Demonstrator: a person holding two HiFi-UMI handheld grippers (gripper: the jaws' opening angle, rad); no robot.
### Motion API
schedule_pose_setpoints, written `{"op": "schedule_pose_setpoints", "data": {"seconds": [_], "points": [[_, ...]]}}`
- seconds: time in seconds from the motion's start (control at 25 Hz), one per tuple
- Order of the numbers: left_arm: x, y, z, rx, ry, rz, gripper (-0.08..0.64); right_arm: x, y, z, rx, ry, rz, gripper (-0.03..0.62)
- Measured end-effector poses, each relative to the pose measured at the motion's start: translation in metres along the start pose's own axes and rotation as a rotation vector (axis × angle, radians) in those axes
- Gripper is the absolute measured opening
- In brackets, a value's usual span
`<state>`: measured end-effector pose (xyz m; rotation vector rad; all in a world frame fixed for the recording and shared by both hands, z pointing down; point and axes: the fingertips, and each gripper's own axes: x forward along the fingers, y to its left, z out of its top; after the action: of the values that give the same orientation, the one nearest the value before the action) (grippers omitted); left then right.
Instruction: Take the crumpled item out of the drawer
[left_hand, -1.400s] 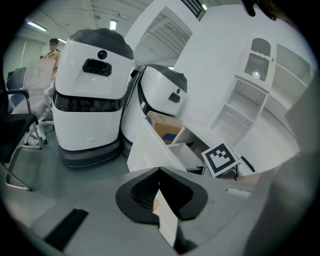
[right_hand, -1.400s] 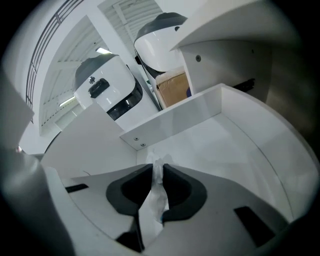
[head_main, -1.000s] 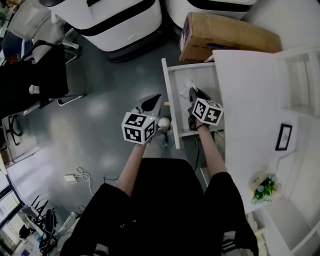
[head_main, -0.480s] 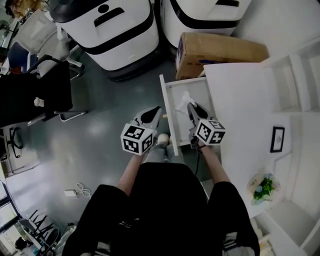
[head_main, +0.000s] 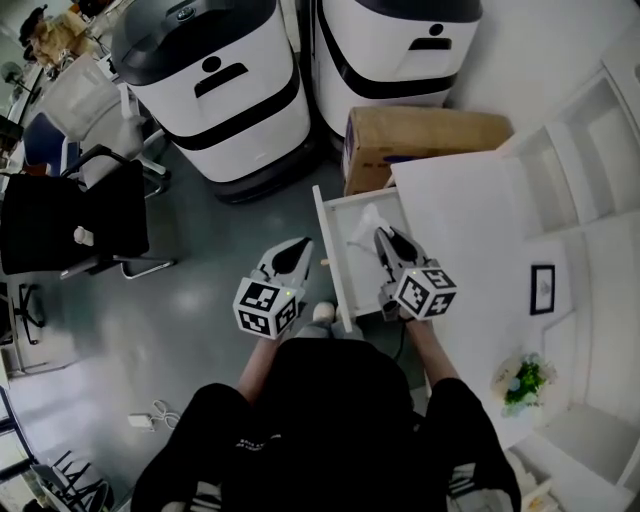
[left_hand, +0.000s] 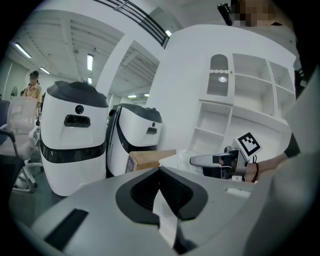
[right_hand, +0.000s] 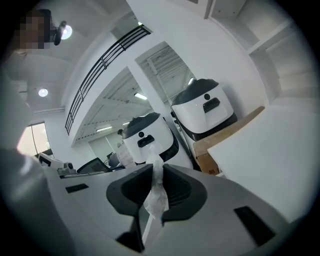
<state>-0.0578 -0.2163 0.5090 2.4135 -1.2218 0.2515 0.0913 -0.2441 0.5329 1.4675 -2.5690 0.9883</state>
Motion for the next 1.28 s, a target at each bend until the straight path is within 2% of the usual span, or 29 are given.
{"op": "schedule_pose_setpoints", "data": {"seconds": [0.6, 1.0, 1.28], "points": [[-0.029, -0.005, 0.073, 0.065, -0.183, 0.035, -0.003, -0.034, 0.035, 0.073, -0.123, -0.149, 0.071, 0.048], [-0.044, -0.003, 0.097, 0.102, -0.253, 0.096, -0.002, -0.053, 0.045, 0.113, -0.182, -0.235, 0.093, 0.046], [-0.053, -0.004, 0.105, 0.114, -0.285, 0.125, -0.002, -0.061, 0.051, 0.122, -0.26, -0.264, 0.084, 0.043]]}}
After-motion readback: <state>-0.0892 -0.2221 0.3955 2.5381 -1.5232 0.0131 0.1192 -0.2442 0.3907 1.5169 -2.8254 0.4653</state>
